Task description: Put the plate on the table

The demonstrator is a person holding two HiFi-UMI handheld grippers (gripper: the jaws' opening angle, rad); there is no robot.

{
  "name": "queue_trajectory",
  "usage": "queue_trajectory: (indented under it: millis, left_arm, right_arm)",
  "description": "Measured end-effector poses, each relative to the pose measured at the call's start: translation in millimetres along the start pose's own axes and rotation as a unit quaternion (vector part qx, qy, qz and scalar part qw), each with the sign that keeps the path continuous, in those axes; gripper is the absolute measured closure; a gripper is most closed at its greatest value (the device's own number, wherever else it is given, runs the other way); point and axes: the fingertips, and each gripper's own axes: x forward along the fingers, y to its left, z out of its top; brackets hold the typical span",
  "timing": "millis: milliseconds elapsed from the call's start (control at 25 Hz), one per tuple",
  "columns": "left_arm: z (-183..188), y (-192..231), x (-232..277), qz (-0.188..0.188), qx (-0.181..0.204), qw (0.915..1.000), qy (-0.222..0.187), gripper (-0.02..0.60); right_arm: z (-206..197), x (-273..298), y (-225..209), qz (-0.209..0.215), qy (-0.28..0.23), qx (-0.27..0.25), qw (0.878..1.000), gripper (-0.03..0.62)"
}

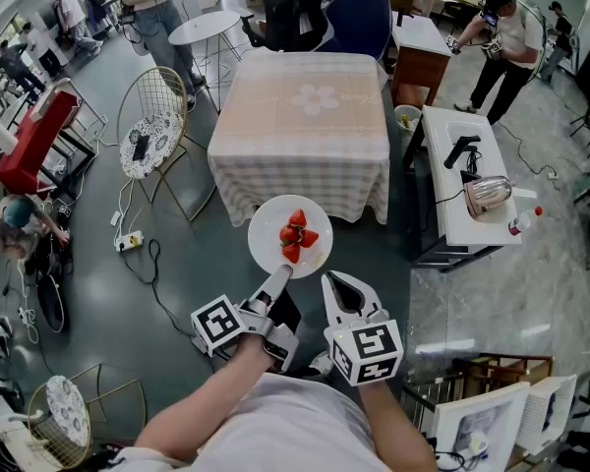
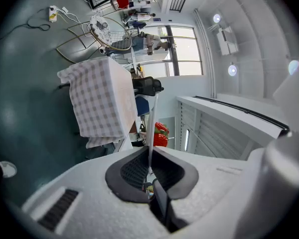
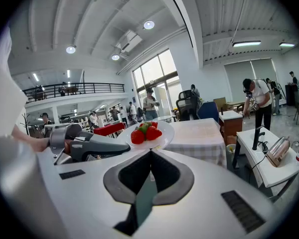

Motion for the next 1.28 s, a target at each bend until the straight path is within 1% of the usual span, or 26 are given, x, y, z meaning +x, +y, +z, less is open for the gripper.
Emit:
queue_trajectory:
  millis: [160,320,520,680,840,1080,1280]
  left_arm:
    - [-3.5,-1.7,-1.4,-0.004,0.003,1.0000,0.004,0.563]
    - [-4.1,-0.7,-4.3,-0.004,0.000,1.0000,0.004,0.563]
    - [8.4,9.5,-6.7,0.006,-0.008,0.9999,0.003,0.563]
    - [21.1,17.0,6.3,0.003,-0.014,0.9998,0.011,0.563]
    - [43.4,25.2,25.5,0.001,-0.027,0.9994,0.020,0.563]
    - [98.6,28.3,49.8,-0.019,-0.047,0.9985,0.021,0.563]
    - [134.5,38.5,57.8,-0.019,-0.064,0.9974,0.027,0.563]
  right_arm:
    - [-0.3,-3.4,-0.4,-0.008,-0.009,0.002,1.000,0.589]
    - [-3.9,-0.7,0.2,-0.009,-0.006,0.004,1.000,0.589]
    - [-6.4,11.9,8.2,-0.003,-0.003,0.009,1.000,0.589]
    - [-7.7,30.3,6.0,-0.006,0.004,0.007,1.000,0.589]
    - [-1.6,58.6,3.8,-0.013,0.015,-0.001,1.000,0.589]
    - [20.8,114.1,10.3,-0.023,0.030,-0.029,0.999,0.589]
    - [28.5,153.0,18.9,-0.033,0.041,-0.033,0.998,0.589]
